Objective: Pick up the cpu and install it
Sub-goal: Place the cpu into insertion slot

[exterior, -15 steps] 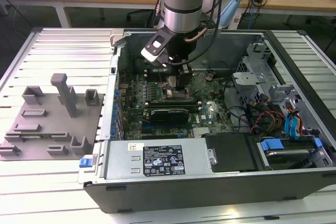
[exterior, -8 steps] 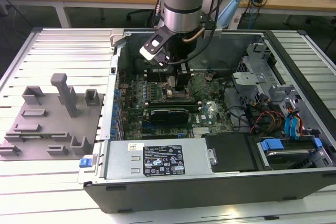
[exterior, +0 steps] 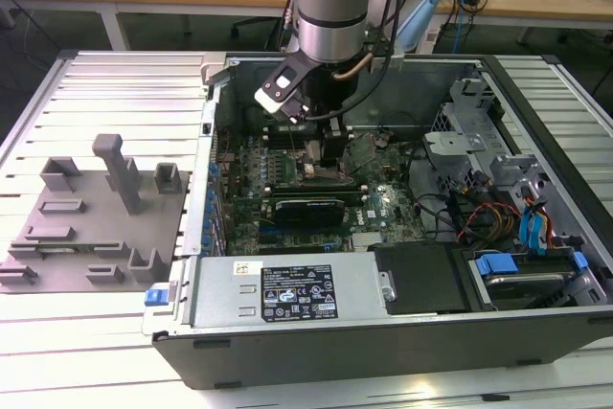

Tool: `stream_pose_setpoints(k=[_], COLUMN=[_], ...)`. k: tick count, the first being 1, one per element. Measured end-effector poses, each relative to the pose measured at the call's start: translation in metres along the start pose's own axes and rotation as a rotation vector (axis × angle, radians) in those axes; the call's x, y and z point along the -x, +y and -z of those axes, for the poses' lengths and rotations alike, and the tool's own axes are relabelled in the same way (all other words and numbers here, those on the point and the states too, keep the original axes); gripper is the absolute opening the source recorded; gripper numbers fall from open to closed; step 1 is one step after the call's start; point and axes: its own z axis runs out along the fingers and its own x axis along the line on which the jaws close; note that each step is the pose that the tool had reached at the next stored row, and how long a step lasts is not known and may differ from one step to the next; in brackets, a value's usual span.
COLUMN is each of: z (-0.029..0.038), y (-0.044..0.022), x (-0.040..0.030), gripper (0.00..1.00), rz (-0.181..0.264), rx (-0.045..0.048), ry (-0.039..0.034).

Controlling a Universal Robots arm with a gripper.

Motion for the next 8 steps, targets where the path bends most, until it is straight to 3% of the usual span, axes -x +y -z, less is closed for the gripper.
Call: stream_pose_setpoints(k=[8], z=[-0.0158], y=[-0.0009], x=[0.0001], gripper=[0.55], rz=[0.000], rx=[0.0023], ry=[0.0013])
